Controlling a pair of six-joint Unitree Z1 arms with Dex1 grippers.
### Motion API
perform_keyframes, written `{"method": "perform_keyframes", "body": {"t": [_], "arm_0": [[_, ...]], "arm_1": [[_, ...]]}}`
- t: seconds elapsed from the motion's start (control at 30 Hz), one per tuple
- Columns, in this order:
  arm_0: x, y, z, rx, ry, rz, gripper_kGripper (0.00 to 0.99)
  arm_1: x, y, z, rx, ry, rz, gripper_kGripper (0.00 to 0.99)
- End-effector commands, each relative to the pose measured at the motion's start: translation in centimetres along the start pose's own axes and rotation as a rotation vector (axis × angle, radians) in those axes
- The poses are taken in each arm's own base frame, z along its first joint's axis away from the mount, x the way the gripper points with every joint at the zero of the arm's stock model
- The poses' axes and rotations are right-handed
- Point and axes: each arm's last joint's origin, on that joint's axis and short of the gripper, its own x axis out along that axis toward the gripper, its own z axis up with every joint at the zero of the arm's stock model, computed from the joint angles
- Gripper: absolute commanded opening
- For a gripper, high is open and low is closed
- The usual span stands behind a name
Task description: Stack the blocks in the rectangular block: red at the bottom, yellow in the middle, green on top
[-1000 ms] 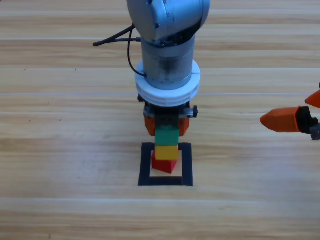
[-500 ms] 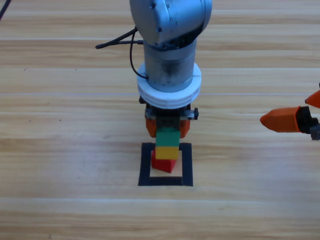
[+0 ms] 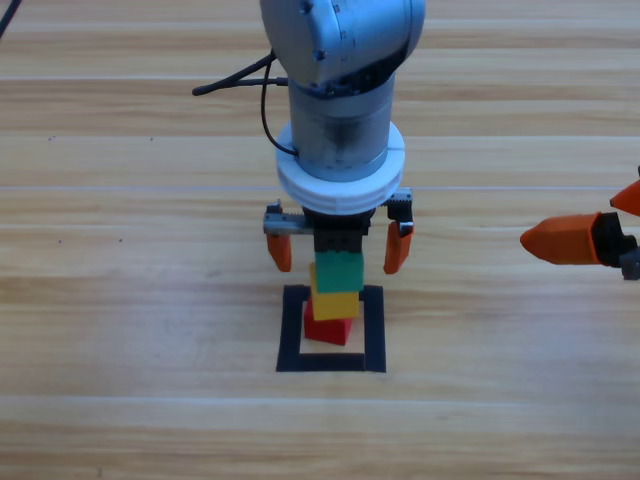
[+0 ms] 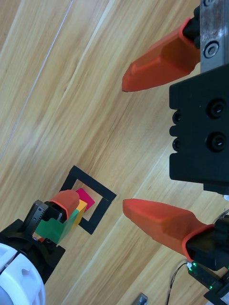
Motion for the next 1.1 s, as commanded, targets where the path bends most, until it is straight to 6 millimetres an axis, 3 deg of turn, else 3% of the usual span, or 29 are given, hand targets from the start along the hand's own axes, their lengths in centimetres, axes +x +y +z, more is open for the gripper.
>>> {"method": "perform_keyframes", "body": {"t": [0.03, 0.2, 0.4, 0.5, 0.67, 0.87, 1.1], "arm_0": [[-1.7, 0.4, 0.1, -0.025, -0.048, -0.021, 0.965], [-6.4, 3.0, -1.9, -0.064, -0.136, -0.04, 0.962], [-10.1, 6.8, -7.3, -0.063, -0.265, -0.081, 0.962], [-9.9, 9.7, -10.1, -0.046, -0.344, -0.161, 0.986], [-7.4, 14.4, -13.0, -0.017, -0.429, -0.267, 0.99], [-5.4, 15.0, -13.5, 0.026, -0.448, -0.266, 0.99], [-4.5, 15.6, -13.9, 0.041, -0.447, -0.255, 0.99]], "arm_1": [[0.7, -0.5, -0.1, 0.0, -0.012, -0.041, 0.985], [0.7, -0.6, -0.1, -0.008, -0.015, -0.057, 0.985], [0.7, -0.6, -0.1, -0.015, -0.013, -0.056, 0.985], [0.7, -0.6, -0.1, -0.014, -0.013, -0.052, 0.985], [0.8, -0.6, -0.1, -0.015, -0.008, -0.051, 0.985], [1.0, -0.5, -0.1, -0.018, -0.003, -0.053, 0.985], [1.1, -0.5, -0.2, -0.019, 0.002, -0.055, 0.985]]}}
